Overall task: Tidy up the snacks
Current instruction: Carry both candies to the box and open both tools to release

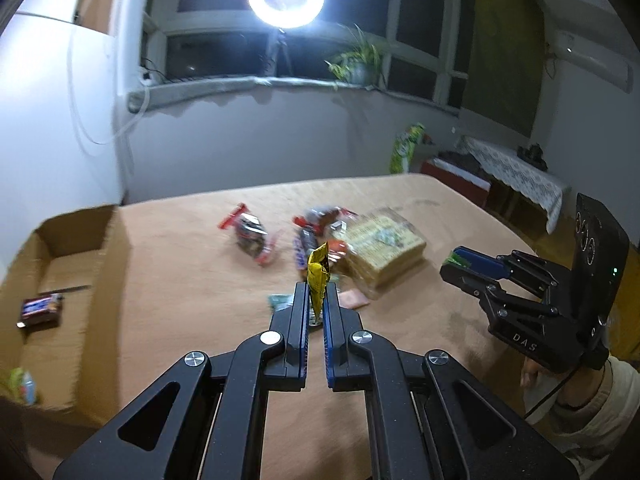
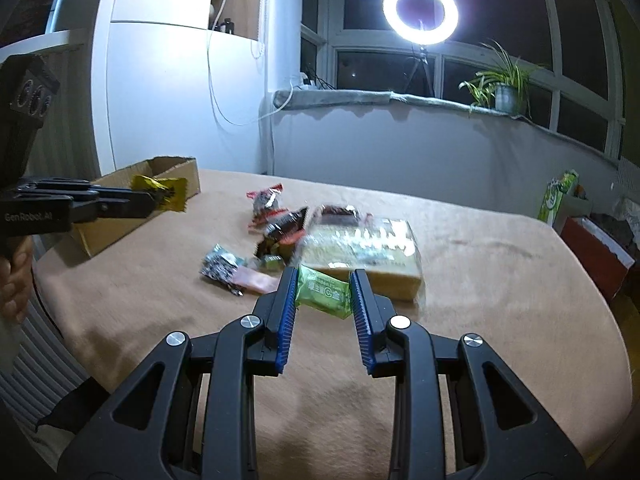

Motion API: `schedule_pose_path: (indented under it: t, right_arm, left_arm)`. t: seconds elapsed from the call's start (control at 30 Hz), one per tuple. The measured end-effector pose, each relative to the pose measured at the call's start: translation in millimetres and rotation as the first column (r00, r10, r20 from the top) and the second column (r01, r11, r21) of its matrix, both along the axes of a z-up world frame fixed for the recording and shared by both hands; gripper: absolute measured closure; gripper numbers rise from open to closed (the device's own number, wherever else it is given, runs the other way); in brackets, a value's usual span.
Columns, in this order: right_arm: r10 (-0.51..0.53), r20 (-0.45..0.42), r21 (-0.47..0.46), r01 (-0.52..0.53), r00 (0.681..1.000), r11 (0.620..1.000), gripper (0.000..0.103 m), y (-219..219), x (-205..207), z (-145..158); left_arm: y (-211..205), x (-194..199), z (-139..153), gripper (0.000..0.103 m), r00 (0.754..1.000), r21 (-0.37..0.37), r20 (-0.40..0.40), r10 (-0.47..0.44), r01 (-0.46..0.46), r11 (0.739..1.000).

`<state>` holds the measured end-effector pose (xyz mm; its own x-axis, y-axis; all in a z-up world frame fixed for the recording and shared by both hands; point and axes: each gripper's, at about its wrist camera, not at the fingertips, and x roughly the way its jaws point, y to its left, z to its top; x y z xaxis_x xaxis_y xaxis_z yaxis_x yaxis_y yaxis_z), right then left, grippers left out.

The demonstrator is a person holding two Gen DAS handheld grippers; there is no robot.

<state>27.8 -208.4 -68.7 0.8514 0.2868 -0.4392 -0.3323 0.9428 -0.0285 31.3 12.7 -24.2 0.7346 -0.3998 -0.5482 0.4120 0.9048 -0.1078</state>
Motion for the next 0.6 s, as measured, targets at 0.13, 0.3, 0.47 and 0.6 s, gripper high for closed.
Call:
schedule_pose_path:
  t: [0.13, 0.3, 0.47, 0.6]
  right_arm:
    - [0.021, 0.017, 0.019, -0.022, 1.000, 1.000, 0.075, 11, 0, 13]
    - [0.073, -0.002, 0.048, -0.073, 0.997, 0.996, 0.075, 39, 12, 28]
    - [0.158, 0.051, 0.039, -0.160, 0.986, 0.986, 0.075, 99, 17, 63]
    - [0.223, 0.096, 0.013, -0.226, 0.970, 0.974, 0.075, 150, 16, 85]
  left_arm:
    - [25, -8, 6, 0.098, 0.998, -0.021, 0.018, 0.058, -0.057, 0.998]
    - [66, -16, 14, 0.098, 0.989, -0.070, 0.058, 0.133, -0.129, 0.989]
    - [106, -24, 21, 0.098, 0.976, -0.098, 0.102, 0.195, -0.185, 0.978]
    - [135, -30, 21, 0.098, 0.966, -0.126, 0.111, 0.233, -0.219, 0.968]
